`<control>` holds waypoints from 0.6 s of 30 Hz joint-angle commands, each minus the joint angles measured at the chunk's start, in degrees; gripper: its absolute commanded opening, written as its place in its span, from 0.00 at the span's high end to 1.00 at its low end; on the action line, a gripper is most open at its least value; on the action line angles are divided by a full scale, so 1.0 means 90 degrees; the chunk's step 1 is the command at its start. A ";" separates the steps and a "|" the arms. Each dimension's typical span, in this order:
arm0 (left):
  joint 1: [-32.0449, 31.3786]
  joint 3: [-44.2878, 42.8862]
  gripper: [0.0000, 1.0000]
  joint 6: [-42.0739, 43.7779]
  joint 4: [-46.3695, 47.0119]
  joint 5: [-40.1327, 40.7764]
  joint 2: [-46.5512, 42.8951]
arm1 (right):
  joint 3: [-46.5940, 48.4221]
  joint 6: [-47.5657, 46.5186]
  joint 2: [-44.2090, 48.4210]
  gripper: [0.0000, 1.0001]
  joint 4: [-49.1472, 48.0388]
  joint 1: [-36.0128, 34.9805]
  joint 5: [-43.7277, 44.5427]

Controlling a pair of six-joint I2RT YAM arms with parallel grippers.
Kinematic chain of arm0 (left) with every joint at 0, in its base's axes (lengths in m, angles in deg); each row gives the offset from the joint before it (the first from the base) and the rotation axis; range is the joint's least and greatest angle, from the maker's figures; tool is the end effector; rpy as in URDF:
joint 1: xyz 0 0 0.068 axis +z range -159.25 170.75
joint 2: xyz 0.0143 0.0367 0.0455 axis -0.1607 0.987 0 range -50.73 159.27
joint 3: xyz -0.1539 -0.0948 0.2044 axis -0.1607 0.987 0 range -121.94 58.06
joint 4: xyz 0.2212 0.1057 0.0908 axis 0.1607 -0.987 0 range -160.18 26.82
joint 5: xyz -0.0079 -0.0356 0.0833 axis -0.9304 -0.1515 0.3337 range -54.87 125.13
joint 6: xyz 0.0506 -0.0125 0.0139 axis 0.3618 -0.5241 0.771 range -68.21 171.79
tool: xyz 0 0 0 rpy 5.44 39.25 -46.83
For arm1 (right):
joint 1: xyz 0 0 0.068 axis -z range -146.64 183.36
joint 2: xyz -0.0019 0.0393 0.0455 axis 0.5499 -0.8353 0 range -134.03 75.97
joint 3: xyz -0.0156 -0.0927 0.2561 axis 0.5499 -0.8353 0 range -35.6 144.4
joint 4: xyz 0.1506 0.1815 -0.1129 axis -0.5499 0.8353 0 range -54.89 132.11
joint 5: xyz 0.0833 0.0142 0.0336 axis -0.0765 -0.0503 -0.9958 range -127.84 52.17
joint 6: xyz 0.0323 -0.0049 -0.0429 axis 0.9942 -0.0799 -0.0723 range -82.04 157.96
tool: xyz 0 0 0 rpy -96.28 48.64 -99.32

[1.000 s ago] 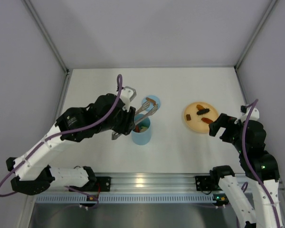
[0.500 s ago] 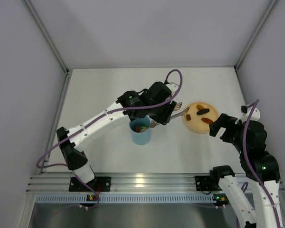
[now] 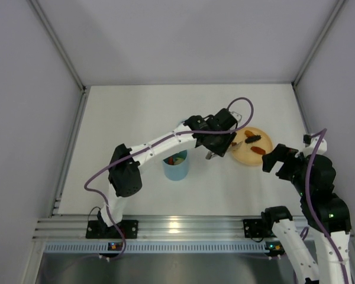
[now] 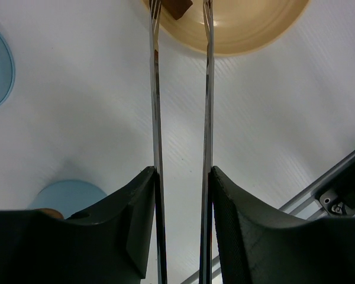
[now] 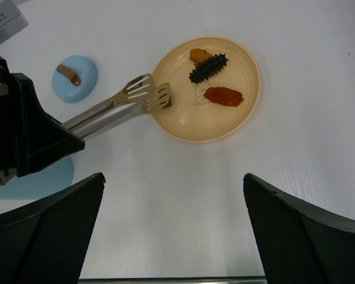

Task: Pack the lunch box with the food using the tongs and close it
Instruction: Pick up the fake food from the plate.

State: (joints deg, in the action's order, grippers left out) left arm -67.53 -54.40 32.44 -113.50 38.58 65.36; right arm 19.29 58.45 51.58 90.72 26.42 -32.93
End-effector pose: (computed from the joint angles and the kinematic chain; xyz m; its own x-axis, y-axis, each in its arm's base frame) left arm 0.2378 -0.3807 0.3065 -0.6763 0.4651 -0.5713 0.6428 0.7514 -0.1492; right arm 0.0593 0.0040 0.3522 -0.4097 0.3015 -0.8610 0.1067 0.9532 0.2830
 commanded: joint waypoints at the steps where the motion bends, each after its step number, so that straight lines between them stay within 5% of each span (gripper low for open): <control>1: -0.0028 -0.0404 0.54 -0.0008 0.0435 0.0193 0.0127 | 0.0268 -0.0109 0.0092 0.01 0.0139 0.0078 0.0119; 18: -0.0038 -0.0883 0.54 -0.0105 0.0006 0.0458 0.0714 | 0.0287 -0.0138 0.0170 0.01 0.0246 0.0068 0.0217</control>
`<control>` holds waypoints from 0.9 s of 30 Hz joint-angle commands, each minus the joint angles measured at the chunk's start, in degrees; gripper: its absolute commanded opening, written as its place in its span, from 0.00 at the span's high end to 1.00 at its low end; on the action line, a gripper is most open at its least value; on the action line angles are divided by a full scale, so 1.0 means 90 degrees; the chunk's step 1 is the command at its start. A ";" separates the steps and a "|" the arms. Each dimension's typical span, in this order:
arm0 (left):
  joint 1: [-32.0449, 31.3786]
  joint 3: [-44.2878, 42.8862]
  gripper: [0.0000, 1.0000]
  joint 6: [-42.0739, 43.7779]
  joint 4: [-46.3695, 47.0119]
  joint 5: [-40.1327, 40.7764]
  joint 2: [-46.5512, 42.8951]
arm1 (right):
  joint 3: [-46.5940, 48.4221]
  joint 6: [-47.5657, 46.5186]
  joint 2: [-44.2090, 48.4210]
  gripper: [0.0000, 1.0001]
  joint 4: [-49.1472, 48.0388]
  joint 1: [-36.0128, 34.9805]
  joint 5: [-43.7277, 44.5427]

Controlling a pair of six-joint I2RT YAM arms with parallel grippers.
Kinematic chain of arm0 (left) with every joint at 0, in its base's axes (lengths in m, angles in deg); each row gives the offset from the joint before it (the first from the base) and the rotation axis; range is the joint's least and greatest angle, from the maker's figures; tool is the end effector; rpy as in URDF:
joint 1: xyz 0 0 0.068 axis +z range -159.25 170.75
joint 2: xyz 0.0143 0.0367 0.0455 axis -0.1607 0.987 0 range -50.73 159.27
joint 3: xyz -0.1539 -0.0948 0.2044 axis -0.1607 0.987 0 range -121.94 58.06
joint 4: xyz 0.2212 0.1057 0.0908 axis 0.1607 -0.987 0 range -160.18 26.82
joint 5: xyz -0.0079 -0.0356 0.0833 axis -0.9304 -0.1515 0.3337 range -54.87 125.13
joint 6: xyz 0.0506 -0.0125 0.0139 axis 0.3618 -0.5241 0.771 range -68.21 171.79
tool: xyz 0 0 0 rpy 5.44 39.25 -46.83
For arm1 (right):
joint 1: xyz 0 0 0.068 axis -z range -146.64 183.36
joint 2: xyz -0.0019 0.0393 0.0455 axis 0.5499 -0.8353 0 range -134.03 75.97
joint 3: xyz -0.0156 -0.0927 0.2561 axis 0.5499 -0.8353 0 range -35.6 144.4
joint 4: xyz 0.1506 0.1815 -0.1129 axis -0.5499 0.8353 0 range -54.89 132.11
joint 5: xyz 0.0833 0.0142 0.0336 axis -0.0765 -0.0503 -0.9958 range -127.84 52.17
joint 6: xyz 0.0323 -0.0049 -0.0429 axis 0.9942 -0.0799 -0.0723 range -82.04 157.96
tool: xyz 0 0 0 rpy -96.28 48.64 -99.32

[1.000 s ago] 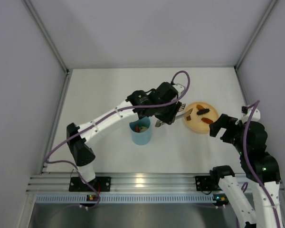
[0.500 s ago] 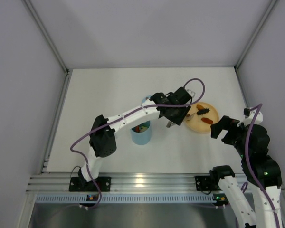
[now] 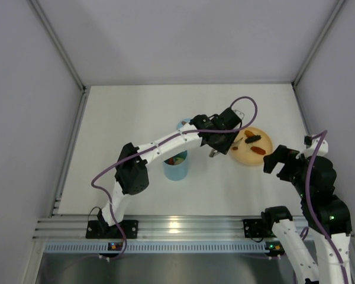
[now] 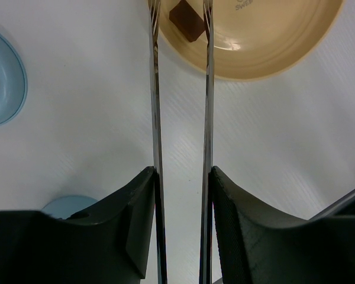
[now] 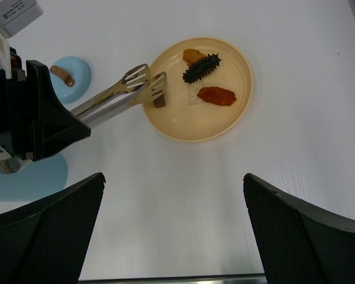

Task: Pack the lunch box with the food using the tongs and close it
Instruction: Pick up the fake food from the plate.

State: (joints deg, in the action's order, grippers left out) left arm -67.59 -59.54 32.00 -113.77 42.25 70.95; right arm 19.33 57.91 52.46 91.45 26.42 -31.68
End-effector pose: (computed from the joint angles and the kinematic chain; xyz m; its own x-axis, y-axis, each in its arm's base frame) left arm 0.2507 -0.3982 0.2915 -0.6762 0.4565 -0.5783 0.6144 0.7825 -0.1007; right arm 0.0550 0.0027 0.3518 -0.4011 0.2929 -0.8679 0.1206 0.9561 0.2670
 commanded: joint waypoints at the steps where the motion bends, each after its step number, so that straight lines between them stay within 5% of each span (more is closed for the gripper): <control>1: -0.0031 -0.0331 0.54 -0.0066 0.0006 0.0030 0.0141 | 0.0292 -0.0087 0.0083 0.01 0.0176 0.0078 0.0078; 27: -0.0187 -0.0693 0.54 0.0099 -0.0541 -0.0371 0.0414 | 0.0527 -0.0097 0.0132 0.01 0.0371 0.0087 0.0166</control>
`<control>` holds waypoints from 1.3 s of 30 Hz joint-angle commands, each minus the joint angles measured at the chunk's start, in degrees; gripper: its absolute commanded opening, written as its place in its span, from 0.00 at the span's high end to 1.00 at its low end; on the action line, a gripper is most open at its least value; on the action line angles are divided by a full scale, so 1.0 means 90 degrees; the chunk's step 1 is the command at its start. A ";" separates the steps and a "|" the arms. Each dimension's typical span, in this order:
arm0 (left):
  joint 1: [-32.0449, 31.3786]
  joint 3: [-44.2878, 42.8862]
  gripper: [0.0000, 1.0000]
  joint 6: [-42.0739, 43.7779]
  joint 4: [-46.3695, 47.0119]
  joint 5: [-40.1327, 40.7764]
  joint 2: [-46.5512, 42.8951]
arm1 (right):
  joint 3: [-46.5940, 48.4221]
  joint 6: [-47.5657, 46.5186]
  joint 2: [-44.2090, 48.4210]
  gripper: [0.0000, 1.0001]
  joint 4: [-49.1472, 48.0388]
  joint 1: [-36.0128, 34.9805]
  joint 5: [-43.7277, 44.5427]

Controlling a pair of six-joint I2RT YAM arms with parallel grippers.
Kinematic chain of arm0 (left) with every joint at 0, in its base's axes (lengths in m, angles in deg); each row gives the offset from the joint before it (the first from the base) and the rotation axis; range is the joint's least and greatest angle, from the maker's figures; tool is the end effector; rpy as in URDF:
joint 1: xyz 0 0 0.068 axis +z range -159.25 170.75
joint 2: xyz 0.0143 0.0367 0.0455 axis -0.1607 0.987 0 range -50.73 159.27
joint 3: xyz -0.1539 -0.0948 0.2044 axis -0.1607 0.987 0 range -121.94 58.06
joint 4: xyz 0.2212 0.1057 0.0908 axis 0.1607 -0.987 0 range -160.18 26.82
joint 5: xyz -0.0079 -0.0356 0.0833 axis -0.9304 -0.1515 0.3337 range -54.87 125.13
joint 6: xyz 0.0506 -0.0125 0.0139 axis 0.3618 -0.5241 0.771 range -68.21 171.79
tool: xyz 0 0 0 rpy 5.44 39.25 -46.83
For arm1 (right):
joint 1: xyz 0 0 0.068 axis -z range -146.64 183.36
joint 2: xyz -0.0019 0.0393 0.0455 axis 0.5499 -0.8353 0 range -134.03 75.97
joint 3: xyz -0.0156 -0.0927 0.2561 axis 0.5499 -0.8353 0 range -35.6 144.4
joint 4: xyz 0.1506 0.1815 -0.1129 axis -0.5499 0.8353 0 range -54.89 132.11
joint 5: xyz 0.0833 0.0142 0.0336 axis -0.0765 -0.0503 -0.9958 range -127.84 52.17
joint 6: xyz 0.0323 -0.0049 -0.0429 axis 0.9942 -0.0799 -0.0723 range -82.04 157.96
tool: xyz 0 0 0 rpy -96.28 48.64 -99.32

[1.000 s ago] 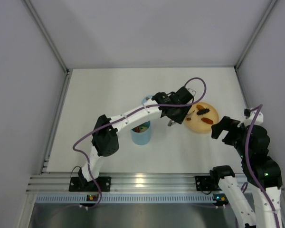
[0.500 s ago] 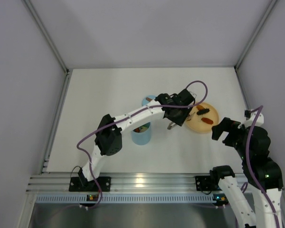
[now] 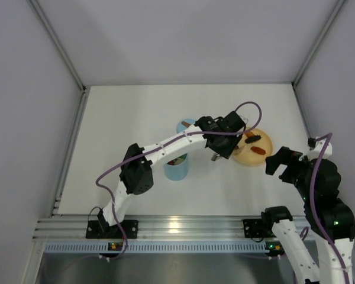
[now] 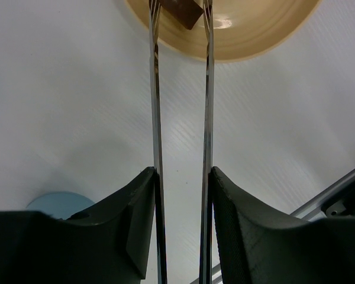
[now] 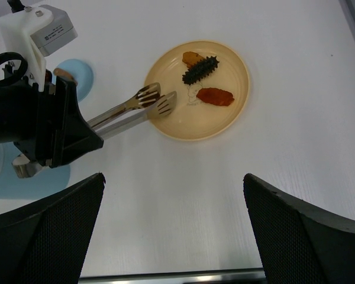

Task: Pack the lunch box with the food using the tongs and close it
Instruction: Pick up the fake food from the plate.

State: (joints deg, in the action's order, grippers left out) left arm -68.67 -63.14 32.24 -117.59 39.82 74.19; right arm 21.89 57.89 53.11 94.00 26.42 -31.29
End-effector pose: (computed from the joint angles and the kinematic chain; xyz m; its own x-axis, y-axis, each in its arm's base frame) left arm 0.2453 -0.4094 0.2810 -0.6869 0.5070 -0.5207 0.6434 0.7574 -0.1113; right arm 0.0441 0.0011 0.3598 -0.3891 0.2938 -0.8731 0.1232 0.9559 0.2667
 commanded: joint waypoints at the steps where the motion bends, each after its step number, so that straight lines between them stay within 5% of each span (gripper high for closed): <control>1: -0.0078 -0.0312 0.55 0.0092 -0.0155 -0.0120 0.0065 | 0.0262 -0.0094 0.0059 0.01 0.0087 0.0068 0.0113; 14: -0.0146 -0.0536 0.54 0.0209 -0.0331 -0.0189 0.0299 | 0.0330 -0.0114 0.0020 0.00 0.0107 0.0078 0.0132; 25: -0.0146 -0.0565 0.68 0.0258 -0.0165 -0.0062 0.0016 | 0.0379 -0.0134 -0.0068 0.01 0.0077 0.0078 0.0171; 39: -0.0146 -0.0605 0.71 0.0483 0.0196 0.0241 -0.0560 | 0.0370 -0.0134 -0.0127 0.00 0.0038 0.0078 0.0200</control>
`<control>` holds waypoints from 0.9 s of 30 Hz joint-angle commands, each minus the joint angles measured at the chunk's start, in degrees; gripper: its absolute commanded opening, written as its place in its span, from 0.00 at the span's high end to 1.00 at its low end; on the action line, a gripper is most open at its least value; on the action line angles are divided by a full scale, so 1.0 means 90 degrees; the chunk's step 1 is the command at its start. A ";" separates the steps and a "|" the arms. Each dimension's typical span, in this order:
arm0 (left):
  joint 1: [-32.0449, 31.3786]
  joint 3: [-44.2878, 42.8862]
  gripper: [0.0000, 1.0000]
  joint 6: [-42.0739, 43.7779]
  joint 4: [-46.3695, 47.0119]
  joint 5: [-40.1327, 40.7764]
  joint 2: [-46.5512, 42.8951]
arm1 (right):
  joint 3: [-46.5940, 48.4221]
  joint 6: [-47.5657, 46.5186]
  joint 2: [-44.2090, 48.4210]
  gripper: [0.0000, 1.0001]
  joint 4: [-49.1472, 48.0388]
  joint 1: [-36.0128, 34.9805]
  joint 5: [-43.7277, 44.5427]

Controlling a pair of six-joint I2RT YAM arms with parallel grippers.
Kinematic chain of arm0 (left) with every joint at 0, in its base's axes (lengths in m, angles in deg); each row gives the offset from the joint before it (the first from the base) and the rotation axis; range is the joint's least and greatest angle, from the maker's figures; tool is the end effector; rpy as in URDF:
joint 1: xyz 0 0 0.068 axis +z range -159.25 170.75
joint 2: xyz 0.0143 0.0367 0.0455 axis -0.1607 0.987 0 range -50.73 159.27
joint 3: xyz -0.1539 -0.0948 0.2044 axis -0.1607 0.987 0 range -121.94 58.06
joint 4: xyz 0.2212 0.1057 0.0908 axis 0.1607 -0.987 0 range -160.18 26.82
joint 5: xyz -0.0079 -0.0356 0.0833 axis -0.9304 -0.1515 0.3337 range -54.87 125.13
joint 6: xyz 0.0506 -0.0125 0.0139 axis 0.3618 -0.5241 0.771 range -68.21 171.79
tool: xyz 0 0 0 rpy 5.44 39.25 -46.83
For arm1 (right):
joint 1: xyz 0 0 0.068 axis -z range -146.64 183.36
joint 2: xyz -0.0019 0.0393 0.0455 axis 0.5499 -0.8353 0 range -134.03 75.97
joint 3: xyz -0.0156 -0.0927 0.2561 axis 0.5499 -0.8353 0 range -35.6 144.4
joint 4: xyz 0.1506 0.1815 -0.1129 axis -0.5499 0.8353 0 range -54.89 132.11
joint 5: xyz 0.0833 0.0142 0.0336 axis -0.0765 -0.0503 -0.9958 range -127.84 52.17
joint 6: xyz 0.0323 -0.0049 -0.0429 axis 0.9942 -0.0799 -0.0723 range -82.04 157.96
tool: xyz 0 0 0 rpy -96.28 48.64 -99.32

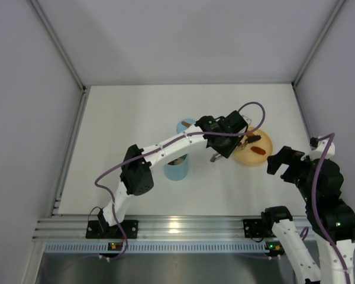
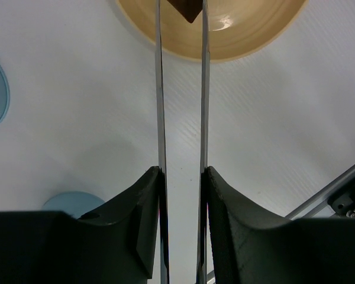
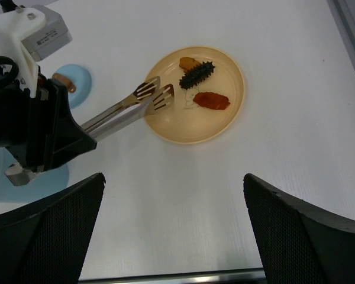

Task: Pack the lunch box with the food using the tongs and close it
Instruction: Pick up the fake food from the plate, then place the fake food in the packing box.

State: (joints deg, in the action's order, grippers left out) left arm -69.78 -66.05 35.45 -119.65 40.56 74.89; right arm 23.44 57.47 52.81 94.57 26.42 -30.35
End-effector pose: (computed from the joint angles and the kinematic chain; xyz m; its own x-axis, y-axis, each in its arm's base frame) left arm 0.2382 -0.4147 0.2889 -0.6372 0.5583 -0.5313 0.6907 0.7195 -0.0723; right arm 0.0411 0.0002 0.3659 -0.3746 0.2880 -0.8813 0.1315 0.9574 0.2570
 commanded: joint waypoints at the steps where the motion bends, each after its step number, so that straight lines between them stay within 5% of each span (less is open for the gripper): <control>1: -0.0022 -0.0282 0.71 0.0136 0.0434 0.0158 -0.0667 | 0.0187 -0.0087 -0.0083 0.01 -0.0025 0.0078 0.0096; 10: -0.0022 -0.0077 0.70 0.0116 0.0161 0.0558 -0.1330 | 0.0119 -0.0078 -0.0073 0.01 -0.0064 0.0078 0.0096; 27: -0.0022 0.2382 0.69 -0.0509 -0.1010 0.1437 -0.4748 | -0.0203 0.0079 -0.0229 0.00 -0.0552 0.0078 -0.0050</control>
State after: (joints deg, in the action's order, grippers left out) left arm -69.78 -47.41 32.85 -125.81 51.06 36.77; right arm 21.80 57.69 51.87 93.41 26.42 -30.46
